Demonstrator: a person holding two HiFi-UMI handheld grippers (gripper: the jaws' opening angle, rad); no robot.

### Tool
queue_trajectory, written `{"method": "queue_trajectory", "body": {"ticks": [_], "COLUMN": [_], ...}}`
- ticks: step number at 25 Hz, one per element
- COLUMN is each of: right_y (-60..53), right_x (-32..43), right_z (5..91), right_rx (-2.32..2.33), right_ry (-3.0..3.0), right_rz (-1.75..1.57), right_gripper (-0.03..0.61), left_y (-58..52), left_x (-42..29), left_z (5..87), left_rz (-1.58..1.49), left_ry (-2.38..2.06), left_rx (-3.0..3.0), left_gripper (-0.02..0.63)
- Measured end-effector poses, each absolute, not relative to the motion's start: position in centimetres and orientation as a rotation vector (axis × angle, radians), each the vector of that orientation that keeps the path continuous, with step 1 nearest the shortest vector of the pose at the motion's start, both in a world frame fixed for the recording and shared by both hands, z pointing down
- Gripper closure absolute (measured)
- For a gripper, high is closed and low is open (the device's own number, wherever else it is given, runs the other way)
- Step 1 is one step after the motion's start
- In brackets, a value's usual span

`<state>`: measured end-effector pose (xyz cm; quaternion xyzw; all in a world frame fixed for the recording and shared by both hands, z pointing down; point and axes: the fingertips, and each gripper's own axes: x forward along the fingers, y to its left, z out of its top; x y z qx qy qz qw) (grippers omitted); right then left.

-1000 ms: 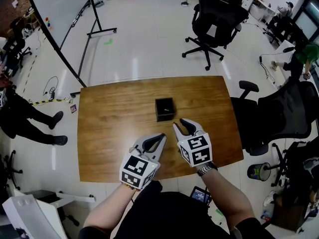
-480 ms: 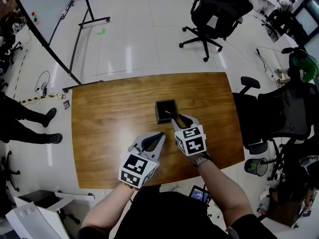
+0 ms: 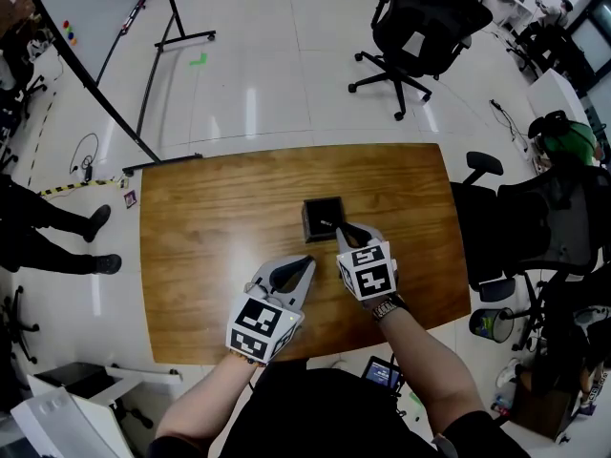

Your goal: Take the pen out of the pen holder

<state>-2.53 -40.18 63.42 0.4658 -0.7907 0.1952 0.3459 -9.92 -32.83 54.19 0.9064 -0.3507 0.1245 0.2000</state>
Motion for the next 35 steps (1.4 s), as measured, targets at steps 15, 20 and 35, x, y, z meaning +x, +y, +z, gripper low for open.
{"method": "queue_trajectory", "body": {"ticks": [15, 20, 35], "right_y": [-34.4, -29.8, -10.9], "right_x": [-1.0, 0.7, 5.3], "right_z": [53.3, 49.1, 41.0], "right_rx": [1.291, 1.296, 1.209], "right_ry": [-2.277, -2.37, -2.59], "right_rz": [0.356, 0.296, 0.16], "right_gripper": [0.548, 0.548, 0.549], "left_y": [-27.2, -23.3, -6.4], "left_x": [-9.0, -7.3, -3.0], "left_z": [49.4, 46.4, 41.8], "left_rz": [0.332, 0.316, 0.308], "left_ry": [-1.137, -1.21, -1.392], "left_rx": [2.563, 2.593, 2.629], "left_gripper": [0.609, 0.609, 0.609]}}
